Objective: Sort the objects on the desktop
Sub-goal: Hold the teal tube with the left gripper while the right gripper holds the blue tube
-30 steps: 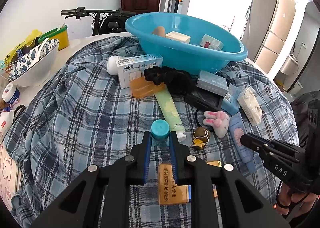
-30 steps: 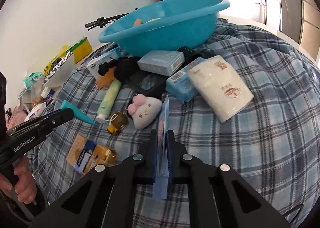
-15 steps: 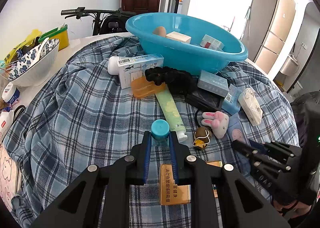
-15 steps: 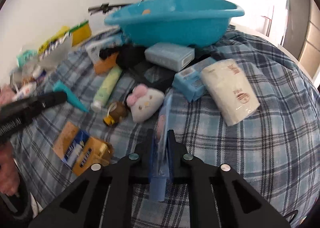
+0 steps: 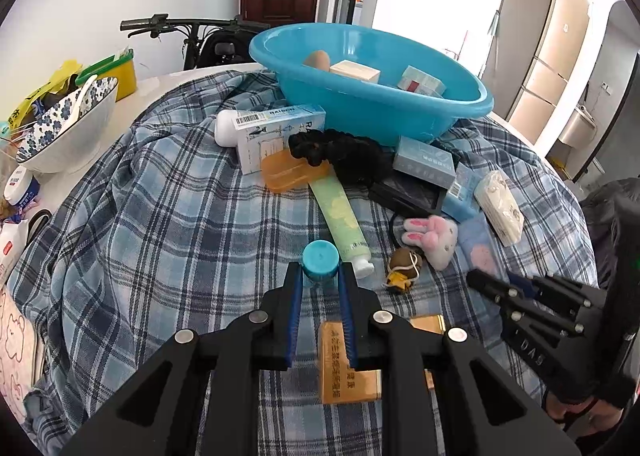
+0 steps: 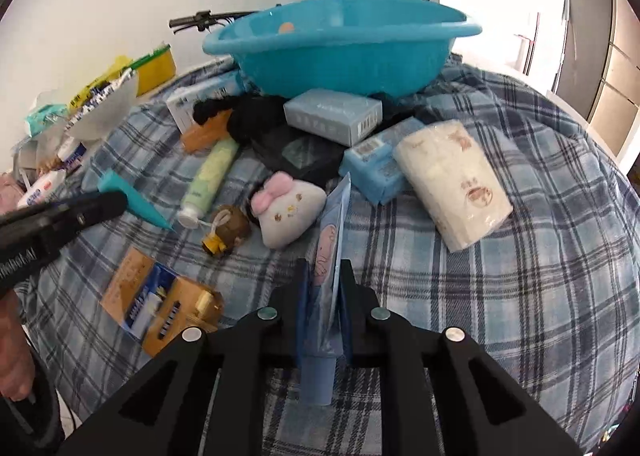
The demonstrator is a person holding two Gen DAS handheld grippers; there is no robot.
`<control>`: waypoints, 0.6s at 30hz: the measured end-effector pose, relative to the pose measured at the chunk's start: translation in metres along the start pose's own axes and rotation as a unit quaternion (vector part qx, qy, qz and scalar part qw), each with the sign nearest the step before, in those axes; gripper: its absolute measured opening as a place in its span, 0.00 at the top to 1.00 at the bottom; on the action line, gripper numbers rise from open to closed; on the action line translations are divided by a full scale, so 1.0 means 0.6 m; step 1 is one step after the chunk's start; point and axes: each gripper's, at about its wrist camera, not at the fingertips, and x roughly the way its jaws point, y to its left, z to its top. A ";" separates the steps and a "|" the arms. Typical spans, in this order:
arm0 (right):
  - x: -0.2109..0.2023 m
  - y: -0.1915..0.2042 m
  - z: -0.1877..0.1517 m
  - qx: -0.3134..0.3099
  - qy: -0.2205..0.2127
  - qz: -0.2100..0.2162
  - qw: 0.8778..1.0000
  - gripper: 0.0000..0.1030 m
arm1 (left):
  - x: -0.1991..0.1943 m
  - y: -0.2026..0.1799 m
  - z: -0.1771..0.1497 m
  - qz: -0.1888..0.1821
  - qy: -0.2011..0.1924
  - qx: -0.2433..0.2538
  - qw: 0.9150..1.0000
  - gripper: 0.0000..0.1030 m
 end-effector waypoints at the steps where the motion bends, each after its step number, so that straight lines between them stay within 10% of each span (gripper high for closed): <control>1: -0.005 0.001 0.003 0.000 -0.004 0.005 1.000 0.88 | -0.001 0.001 -0.003 -0.003 0.001 0.001 1.000 0.81; 18: -0.006 -0.017 0.002 0.017 0.002 0.006 1.000 0.88 | 0.003 0.005 -0.018 0.001 0.003 0.005 1.000 0.81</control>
